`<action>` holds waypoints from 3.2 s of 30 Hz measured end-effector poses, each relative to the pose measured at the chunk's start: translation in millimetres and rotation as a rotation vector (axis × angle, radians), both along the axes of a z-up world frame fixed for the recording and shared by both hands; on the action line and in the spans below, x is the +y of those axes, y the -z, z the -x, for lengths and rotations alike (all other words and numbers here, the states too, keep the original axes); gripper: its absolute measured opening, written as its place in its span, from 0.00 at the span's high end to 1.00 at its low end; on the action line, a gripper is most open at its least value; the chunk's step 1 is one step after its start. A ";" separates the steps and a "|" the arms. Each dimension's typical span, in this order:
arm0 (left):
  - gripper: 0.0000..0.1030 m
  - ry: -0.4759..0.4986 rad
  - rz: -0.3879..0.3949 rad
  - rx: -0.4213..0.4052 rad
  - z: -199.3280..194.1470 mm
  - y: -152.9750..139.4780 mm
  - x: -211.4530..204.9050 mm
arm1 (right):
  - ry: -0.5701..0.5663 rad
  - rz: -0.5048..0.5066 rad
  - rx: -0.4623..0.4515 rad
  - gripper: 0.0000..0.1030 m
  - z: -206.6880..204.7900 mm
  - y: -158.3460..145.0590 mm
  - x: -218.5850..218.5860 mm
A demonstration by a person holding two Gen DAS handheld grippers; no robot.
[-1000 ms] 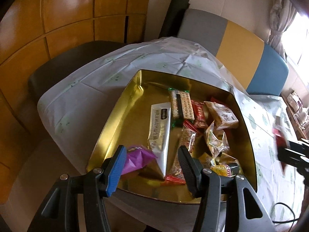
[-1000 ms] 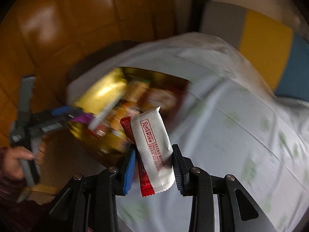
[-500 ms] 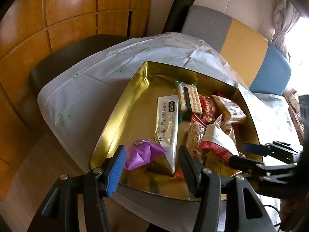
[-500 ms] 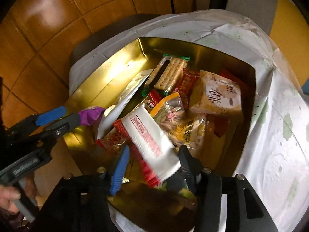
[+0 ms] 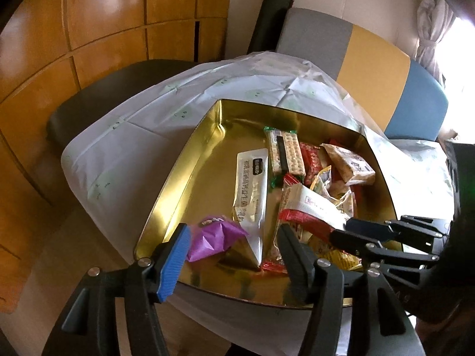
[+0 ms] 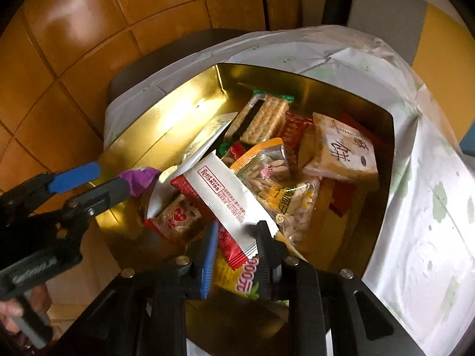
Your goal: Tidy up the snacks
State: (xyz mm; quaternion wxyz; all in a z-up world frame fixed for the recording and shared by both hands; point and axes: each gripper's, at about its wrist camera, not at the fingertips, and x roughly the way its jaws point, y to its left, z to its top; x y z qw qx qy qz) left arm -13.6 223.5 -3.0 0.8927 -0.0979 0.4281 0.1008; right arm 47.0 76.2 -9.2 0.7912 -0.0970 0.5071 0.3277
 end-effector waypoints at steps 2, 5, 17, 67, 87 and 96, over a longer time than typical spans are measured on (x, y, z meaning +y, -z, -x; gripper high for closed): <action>0.40 -0.004 -0.010 -0.007 1.1 -1.8 -0.8 | 0.004 0.000 0.003 0.74 0.4 0.7 -1.1; 0.40 -0.005 -0.031 -0.026 3.7 -5.7 -4.5 | 0.019 -0.004 0.009 0.74 2.1 -0.3 -4.3; 0.37 -0.020 -0.078 -0.071 12.7 -17.3 -15.7 | 0.113 -0.021 -0.105 0.48 24.0 -21.9 -23.3; 0.31 0.002 -0.200 -0.194 32.6 -40.8 -73.3 | 0.444 -0.018 -0.267 0.14 75.5 -35.0 -96.2; 0.31 -0.006 -0.199 -0.192 32.4 -41.3 -70.6 | 0.436 -0.016 -0.265 0.14 76.3 -34.2 -93.3; 0.47 0.004 -0.180 -0.203 34.0 -41.6 -70.1 | 0.432 -0.014 -0.266 0.14 77.1 -34.7 -92.7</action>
